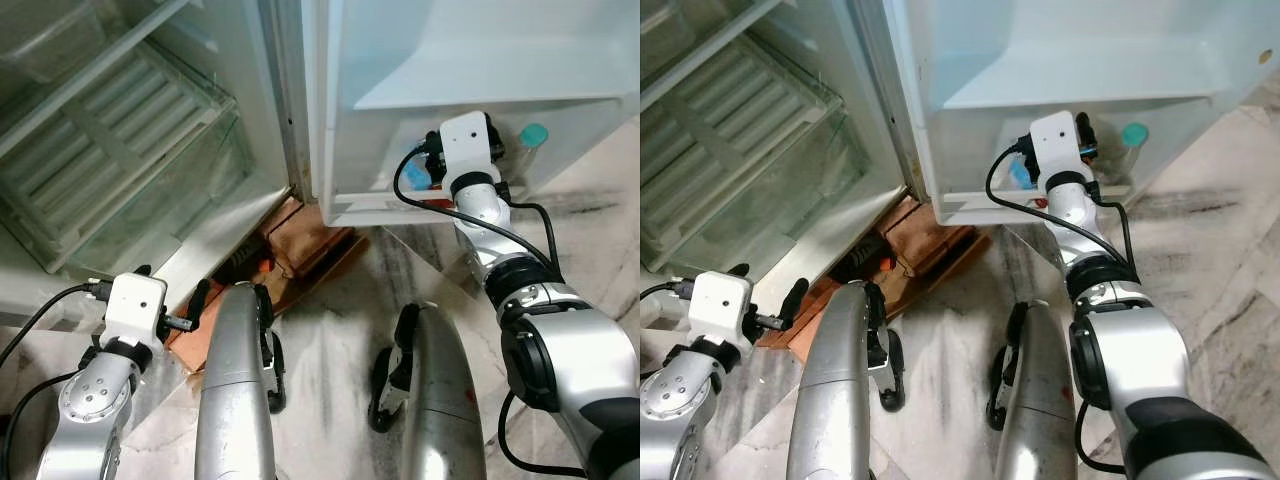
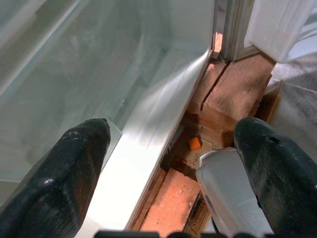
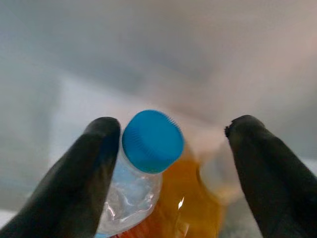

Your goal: Restocking fridge

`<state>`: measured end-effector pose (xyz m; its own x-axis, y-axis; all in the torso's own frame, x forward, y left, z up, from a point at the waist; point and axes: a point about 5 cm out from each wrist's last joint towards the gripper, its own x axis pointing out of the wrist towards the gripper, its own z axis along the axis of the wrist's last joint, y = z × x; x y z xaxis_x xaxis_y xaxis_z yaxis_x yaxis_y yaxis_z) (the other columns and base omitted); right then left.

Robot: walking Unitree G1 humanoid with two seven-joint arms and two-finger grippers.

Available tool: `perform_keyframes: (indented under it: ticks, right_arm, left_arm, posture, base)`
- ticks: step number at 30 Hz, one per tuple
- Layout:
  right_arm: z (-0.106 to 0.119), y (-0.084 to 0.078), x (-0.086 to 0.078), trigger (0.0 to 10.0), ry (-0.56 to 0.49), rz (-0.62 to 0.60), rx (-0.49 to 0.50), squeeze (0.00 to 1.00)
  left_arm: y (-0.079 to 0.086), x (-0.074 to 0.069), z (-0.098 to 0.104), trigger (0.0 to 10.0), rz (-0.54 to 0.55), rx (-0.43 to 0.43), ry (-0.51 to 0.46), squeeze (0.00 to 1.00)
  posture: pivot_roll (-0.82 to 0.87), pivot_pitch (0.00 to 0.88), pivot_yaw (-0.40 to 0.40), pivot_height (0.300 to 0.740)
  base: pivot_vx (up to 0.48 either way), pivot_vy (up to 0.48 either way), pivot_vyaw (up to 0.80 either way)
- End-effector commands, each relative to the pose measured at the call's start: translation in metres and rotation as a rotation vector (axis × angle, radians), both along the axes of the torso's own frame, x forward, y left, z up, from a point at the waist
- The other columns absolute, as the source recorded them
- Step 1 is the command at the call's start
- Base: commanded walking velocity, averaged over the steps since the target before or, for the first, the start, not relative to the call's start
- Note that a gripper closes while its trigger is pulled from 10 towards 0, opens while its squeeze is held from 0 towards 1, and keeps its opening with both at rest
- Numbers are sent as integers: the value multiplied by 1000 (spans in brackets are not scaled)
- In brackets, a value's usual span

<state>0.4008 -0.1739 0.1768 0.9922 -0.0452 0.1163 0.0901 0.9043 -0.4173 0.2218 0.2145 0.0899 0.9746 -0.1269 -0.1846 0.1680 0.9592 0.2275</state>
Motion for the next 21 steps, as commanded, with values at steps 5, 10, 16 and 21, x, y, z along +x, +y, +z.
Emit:
perform_keyframes:
  ticks: [5, 10, 16, 21]
  right_arm:
    - [-5, 10, -3, 10000, 1, 88, 65, 1000]
    - [-38, 11, -29, 10000, -2, 154, 65, 1000]
    - [-86, -4, -82, 10000, 16, 59, 197, 1000]
    - [-97, -4, -114, 10000, 5, 8, 262, 0]
  left_arm:
    - [0, 1, -17, 10000, 19, -9, 42, 0]
    - [-3, -4, -24, 10000, 42, -30, 48, 0]
    - [-6, -4, -32, 10000, 76, -67, 36, 0]
    - [-13, 4, -30, 10000, 65, -77, 10, 0]
  posture:
    - [129, 143, 27, 570]
    - [106, 86, 21, 570]
    - [92, 6, 14, 570]
    - [73, 0, 16, 570]
  base:
    - [0, 0, 0]
    - [0, 0, 0]
    - [0, 0, 0]
    - [0, 0, 0]
